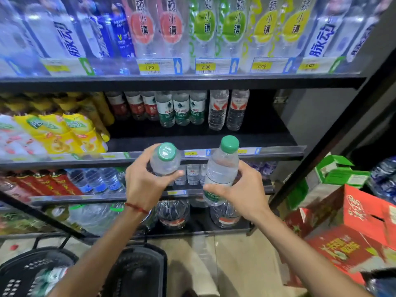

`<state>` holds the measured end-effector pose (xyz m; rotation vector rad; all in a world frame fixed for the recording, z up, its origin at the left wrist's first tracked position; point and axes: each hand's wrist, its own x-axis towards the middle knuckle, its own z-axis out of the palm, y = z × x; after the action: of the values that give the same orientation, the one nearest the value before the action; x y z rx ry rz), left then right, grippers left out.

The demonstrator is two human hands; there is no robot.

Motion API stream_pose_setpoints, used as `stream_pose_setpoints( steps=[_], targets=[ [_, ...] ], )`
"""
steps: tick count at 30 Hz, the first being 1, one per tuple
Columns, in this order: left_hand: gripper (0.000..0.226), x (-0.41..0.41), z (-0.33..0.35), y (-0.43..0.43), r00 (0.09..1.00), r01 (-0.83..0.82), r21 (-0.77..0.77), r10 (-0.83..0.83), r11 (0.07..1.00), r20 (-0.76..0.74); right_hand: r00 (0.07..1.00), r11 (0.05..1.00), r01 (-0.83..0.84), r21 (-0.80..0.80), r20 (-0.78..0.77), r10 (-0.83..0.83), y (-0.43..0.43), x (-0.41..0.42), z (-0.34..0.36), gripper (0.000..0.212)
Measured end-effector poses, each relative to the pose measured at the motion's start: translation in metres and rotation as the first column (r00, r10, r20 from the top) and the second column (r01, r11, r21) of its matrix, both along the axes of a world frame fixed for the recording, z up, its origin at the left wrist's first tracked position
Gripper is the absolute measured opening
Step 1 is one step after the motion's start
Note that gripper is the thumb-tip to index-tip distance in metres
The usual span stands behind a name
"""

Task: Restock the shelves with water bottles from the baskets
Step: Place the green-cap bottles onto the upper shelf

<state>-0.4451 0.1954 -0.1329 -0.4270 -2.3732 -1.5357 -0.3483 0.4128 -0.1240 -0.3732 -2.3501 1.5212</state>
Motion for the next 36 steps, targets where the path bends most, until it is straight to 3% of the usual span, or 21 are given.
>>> stream_pose_setpoints(
  steps=[4, 11, 18, 23, 26, 30, 36],
  targets=[
    [0.069, -0.043, 0.007, -0.003, 0.995, 0.058, 0.052, -0.054, 0.997, -0.081, 0.999, 1.0, -0.006, 0.013, -0.052, 0.006, -0.002, -0.028, 0.007, 0.056],
    [0.067, -0.102, 0.0, -0.003, 0.97, 0.046, -0.029, -0.052, 0.999, -0.237, 0.992, 1.0, -0.012, 0.001, -0.127, 0.012, -0.001, -0.067, 0.01, 0.059],
    [0.064, -0.161, -0.024, 0.013, 0.97, -0.095, -0.03, 0.086, 0.995, -0.227, 0.982, 0.997, -0.067, 0.044, -0.172, 0.074, 0.007, -0.09, 0.002, 0.064],
    [0.07, -0.198, -0.046, 0.032, 0.984, -0.173, -0.046, 0.17, 0.984, -0.054, 0.977, 0.998, -0.06, 0.033, -0.203, 0.065, 0.011, -0.102, -0.006, 0.06],
    [0.073, -0.208, -0.049, 0.043, 0.978, -0.206, -0.034, 0.205, 0.978, -0.025, 0.972, 0.998, -0.058, 0.021, -0.228, 0.061, 0.015, -0.108, -0.012, 0.061],
    [0.056, -0.219, -0.049, 0.054, 0.977, -0.21, 0.056, 0.211, 0.976, -0.017, 0.975, 0.998, -0.058, 0.002, -0.215, 0.057, 0.021, -0.111, -0.018, 0.059],
    [0.069, -0.232, -0.052, 0.067, 0.99, -0.136, 0.275, 0.136, 0.952, 0.017, 0.975, 1.0, -0.009, -0.03, -0.222, 0.002, 0.02, -0.113, -0.027, 0.057]
  ],
)
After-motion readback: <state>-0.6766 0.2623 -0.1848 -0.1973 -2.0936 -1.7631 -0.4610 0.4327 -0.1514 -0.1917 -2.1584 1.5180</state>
